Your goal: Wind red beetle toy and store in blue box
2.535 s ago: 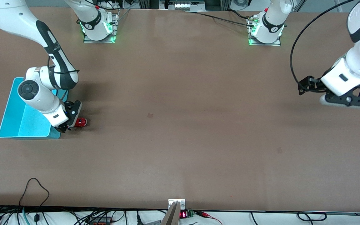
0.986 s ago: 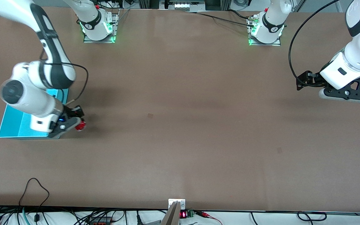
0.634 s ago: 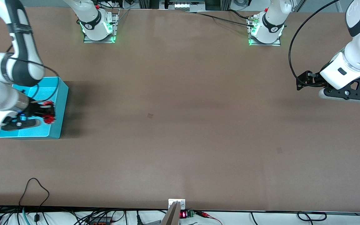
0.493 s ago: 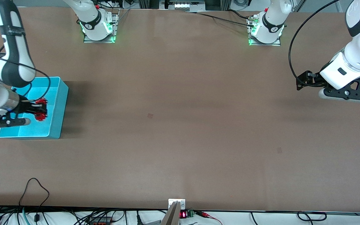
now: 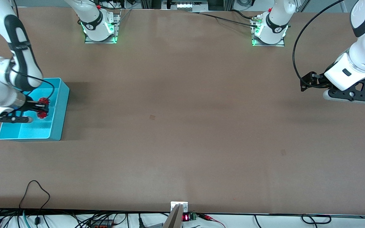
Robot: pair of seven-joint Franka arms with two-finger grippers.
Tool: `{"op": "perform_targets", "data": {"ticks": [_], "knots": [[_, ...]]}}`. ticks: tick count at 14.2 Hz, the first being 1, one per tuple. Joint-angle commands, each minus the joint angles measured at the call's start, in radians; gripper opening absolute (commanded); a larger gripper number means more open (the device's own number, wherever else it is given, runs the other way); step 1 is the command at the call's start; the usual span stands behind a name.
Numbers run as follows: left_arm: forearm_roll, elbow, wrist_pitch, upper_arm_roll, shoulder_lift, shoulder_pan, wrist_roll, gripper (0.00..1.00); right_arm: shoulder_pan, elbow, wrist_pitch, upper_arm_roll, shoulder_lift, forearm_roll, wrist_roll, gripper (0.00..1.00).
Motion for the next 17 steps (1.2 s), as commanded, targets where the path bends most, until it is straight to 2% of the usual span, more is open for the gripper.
{"op": "perform_targets", "data": {"ticks": [1,3,4,5,6,7,9,12,15,17], "knots": [[-0.021,-0.014,-0.009,0.005,-0.024,-0.005,-0.009,1.0,-0.026,-0.034,0.07,0.001,0.017,0.005,-0.012,0.0],[-0.019,-0.014,-0.015,0.005,-0.024,-0.005,-0.01,1.0,-0.036,-0.034,0.073,-0.002,0.022,0.005,-0.037,0.02],[-0.019,-0.013,-0.015,0.005,-0.024,-0.005,-0.01,1.0,-0.039,-0.034,0.073,-0.005,0.022,0.005,-0.038,0.08],[-0.019,-0.013,-0.016,0.005,-0.024,-0.005,-0.01,1.0,-0.04,-0.032,0.073,-0.005,0.021,0.005,-0.039,0.39],[-0.019,-0.013,-0.016,0.005,-0.024,-0.005,-0.009,1.0,-0.042,-0.032,0.07,-0.005,0.014,0.005,-0.039,0.77],[-0.019,-0.013,-0.018,0.005,-0.024,-0.005,-0.009,1.0,-0.042,-0.031,0.064,-0.005,0.002,0.003,-0.039,1.0],[-0.019,-0.013,-0.02,0.004,-0.024,-0.007,-0.009,1.0,-0.043,-0.029,0.061,-0.004,-0.044,0.003,-0.039,1.0],[-0.019,-0.007,-0.021,0.005,-0.024,-0.007,-0.009,1.0,-0.042,-0.008,-0.017,0.006,-0.143,0.006,-0.039,1.0],[-0.019,-0.007,-0.023,0.005,-0.024,-0.007,-0.009,1.0,-0.043,0.05,-0.168,0.059,-0.261,0.011,-0.032,1.0],[-0.019,-0.007,-0.023,0.005,-0.024,-0.005,-0.009,1.0,-0.04,0.142,-0.311,0.09,-0.312,0.015,-0.025,1.0]]}}
